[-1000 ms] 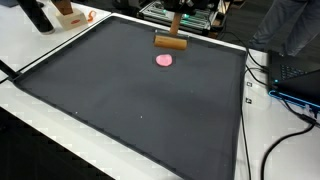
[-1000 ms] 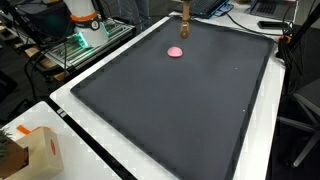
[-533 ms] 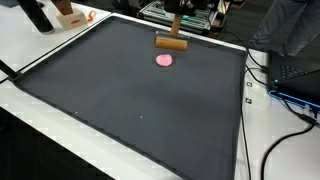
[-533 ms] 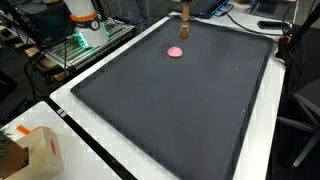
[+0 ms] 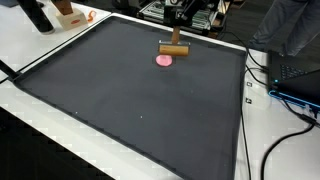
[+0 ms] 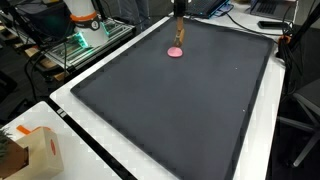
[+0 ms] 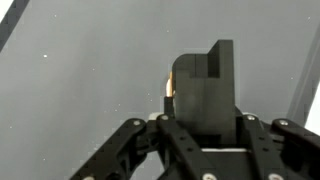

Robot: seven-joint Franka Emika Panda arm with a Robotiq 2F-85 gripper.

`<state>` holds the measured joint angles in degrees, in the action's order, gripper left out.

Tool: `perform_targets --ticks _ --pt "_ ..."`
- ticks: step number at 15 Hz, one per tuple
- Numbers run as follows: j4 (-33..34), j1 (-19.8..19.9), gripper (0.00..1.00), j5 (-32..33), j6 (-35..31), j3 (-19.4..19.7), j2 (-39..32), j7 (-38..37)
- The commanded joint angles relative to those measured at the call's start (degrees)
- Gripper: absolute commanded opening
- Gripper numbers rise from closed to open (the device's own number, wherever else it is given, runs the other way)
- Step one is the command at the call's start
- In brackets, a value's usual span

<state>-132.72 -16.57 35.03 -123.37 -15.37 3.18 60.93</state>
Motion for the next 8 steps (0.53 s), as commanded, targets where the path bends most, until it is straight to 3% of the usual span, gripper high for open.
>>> perform_targets --ticks 1,8 --pt "-5.05 1.33 0.23 -0.37 -3.63 1.38 3.63 0.49" --pt "-9.79 3.83 0.23 -1.44 -10.22 4.54 3.51 2.12"
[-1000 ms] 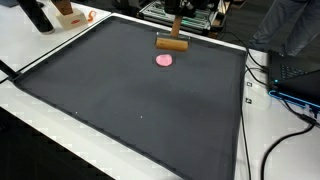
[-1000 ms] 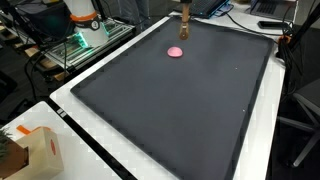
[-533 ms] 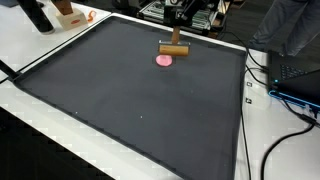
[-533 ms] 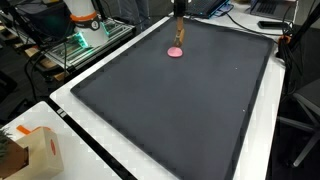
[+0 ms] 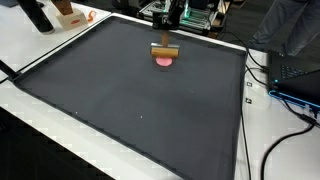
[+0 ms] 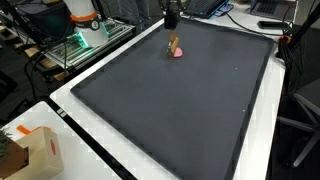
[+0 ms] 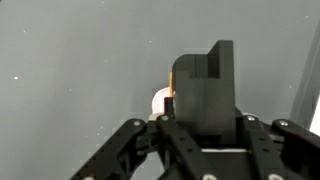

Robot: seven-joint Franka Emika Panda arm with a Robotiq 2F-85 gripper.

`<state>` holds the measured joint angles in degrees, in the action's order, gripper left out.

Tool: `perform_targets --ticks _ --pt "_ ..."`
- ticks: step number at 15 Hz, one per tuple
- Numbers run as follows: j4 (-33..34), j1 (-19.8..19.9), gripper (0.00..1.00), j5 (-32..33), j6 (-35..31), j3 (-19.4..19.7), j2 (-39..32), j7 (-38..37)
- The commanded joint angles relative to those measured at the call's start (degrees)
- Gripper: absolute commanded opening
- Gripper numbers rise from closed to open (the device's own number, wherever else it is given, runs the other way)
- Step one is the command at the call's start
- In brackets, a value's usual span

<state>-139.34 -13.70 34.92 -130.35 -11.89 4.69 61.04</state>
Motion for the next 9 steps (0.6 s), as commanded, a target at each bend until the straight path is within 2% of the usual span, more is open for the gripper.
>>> perform_targets --ticks 1,9 --pt "-3.65 1.21 0.23 -1.45 -3.85 1.37 1.8 2.3" --pt "-4.8 1.55 0.23 1.78 -9.94 1.35 -2.75 1.87"
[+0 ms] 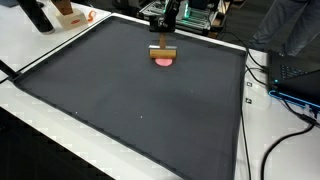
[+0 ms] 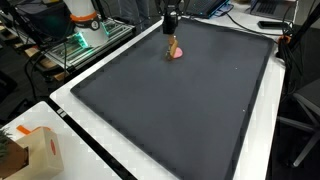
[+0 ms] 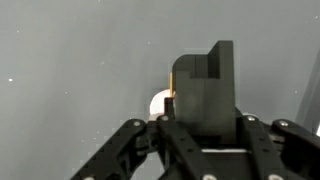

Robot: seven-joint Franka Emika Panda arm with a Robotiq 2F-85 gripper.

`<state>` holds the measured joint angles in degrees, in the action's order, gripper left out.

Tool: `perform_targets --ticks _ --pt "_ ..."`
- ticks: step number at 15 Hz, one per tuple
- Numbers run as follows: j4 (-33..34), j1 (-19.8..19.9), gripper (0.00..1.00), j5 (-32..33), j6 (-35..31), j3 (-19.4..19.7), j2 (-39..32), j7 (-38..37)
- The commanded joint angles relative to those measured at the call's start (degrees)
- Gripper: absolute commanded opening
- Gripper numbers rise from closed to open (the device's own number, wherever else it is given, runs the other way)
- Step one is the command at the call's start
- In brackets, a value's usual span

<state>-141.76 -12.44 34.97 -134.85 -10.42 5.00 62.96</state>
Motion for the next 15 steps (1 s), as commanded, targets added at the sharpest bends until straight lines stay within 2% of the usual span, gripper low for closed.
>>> perform_targets --ticks 1,6,15 --pt "-2.57 0.24 0.23 2.79 -6.15 -0.27 -3.54 -0.44" --pt "-3.1 0.18 0.23 7.64 -8.03 -0.65 -5.43 -1.56" --pt "-2.5 0.7 0.23 9.55 -12.37 -0.22 -7.88 -3.1"
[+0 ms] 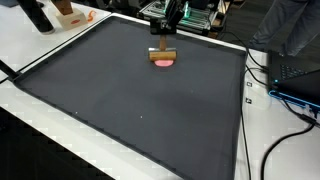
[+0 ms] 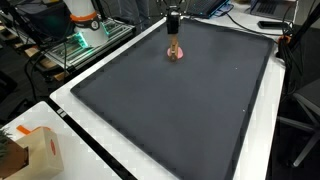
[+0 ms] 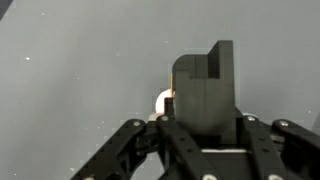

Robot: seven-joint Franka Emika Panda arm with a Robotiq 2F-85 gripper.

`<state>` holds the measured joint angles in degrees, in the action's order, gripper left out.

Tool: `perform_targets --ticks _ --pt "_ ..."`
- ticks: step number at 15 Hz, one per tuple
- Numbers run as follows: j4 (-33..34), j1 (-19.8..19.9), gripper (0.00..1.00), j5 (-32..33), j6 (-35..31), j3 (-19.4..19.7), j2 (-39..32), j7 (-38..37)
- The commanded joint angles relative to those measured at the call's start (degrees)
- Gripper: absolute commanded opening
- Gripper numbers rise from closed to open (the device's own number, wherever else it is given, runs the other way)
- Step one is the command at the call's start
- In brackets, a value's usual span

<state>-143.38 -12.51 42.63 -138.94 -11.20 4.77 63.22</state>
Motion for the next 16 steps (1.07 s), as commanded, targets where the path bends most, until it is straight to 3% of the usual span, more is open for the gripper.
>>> perform_targets --ticks 1,16 --pt "-0.7 0.85 0.23 2.45 -8.98 0.59 -7.99 -3.6" --pt "0.7 1.18 0.23 2.73 -13.27 1.14 -10.06 -3.28"
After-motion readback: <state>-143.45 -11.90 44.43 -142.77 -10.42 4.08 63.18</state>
